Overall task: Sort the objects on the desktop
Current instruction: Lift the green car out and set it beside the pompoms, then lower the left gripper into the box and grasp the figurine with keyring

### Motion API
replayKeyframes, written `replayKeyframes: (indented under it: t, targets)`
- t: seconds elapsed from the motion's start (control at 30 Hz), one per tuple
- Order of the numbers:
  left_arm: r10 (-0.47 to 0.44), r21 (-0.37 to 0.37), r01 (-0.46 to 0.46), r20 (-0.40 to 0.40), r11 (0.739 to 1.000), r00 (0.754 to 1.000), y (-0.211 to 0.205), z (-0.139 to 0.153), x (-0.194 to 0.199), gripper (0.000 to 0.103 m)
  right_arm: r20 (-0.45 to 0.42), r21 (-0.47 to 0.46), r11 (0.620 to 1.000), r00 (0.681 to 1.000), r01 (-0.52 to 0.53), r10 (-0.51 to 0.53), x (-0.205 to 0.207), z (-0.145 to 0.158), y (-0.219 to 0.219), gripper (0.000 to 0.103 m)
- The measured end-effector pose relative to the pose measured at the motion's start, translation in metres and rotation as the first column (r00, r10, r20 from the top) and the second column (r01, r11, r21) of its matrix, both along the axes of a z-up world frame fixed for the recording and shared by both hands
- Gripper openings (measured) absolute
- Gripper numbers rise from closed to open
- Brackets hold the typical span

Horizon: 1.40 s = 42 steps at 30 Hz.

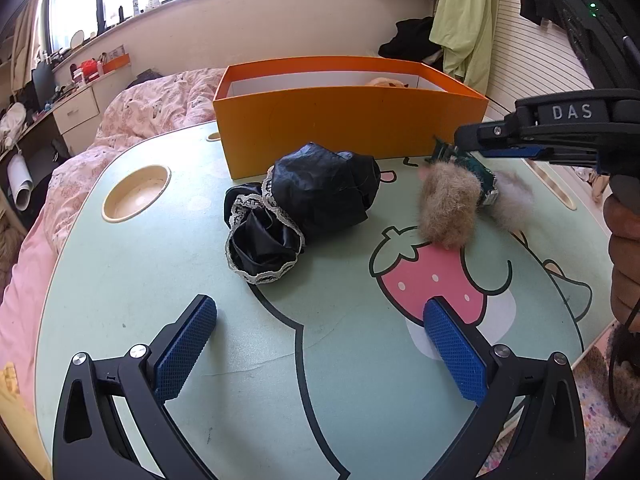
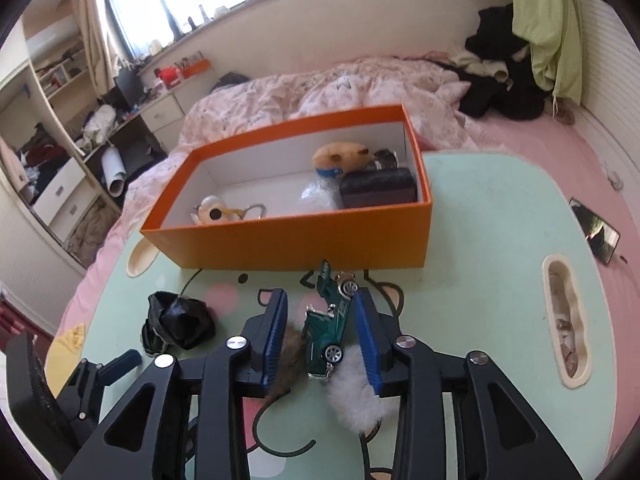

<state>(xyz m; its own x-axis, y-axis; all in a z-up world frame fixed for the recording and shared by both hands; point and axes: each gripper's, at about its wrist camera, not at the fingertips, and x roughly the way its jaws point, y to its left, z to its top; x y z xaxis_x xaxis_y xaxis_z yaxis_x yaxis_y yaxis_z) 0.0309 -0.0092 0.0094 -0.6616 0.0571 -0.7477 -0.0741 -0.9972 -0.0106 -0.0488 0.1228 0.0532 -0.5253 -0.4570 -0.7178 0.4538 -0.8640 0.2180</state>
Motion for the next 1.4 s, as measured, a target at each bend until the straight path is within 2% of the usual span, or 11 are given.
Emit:
replayKeyframes:
  t: [0.07,0.2,0.37,0.47,0.67,0.73,1.07,1.17,1.33,1.37,1.4]
  targets:
    - [0.0,0.0,0.0,0.0,1.0,1.0,0.0,0.0,0.0,0.103,-0.083,0.014,1.0,0.997,0.01,-0.009,0.015,0.011,0.004,0.045]
    - [0.0,0.0,0.0,0.0,1.0,1.0,0.0,0.0,0.0,0.103,-0.157,0.066,0.998,0.987,-0.005,0.016,0.043,0.01,0.013,0.048]
    - [0.0,-0.001,0.0,0.0,1.0,1.0,0.0,0.0,0.0,0.103,-0.14,0.11,0.994,0.989,-0.026,0.041,0.077,-0.019,0.028,0.063]
    - [0.0,0.0,0.0,0.0,1.0,1.0,0.0,0.0,0.0,0.103,-0.14,0.114,0.993,0.99,0.007,0.009,0.084,-0.032,0.042,0.066]
    - [-0.002,-0.004,0.002,-0.001,1.0,1.0,0.0,0.001,0.001,0.103,-0.128,0.182,0.983,0.992,0.022,0.002,0.081,-0.05,0.039,0.088]
    - [-0.002,-0.003,0.002,0.0,1.0,1.0,-0.002,0.001,0.002,0.103,-0.129,0.209,0.978,0.991,-0.008,0.036,0.082,-0.053,0.032,0.102]
    - [-0.02,0.021,0.02,0.01,1.0,1.0,-0.004,0.006,0.004,0.103,-0.119,0.205,0.979,0.992,-0.021,0.046,0.079,-0.055,0.035,0.103]
    - [-0.027,0.048,0.029,-0.035,0.998,0.999,-0.012,0.032,0.003,0.103,-0.12,0.205,0.979,0.992,-0.02,0.046,0.08,-0.054,0.033,0.103]
    - [-0.068,0.009,0.07,-0.143,0.998,0.987,-0.023,0.104,-0.019,0.102,-0.12,0.204,0.979,0.992,-0.023,0.048,0.08,-0.055,0.034,0.103]
    - [-0.086,0.005,0.088,-0.137,0.996,0.987,-0.025,0.116,-0.032,0.097,-0.12,0.204,0.979,0.992,-0.023,0.048,0.08,-0.055,0.034,0.103]
    - [-0.1,-0.002,0.101,-0.115,0.995,0.988,-0.026,0.124,-0.046,0.082,-0.119,0.203,0.979,0.992,-0.023,0.048,0.08,-0.055,0.033,0.103]
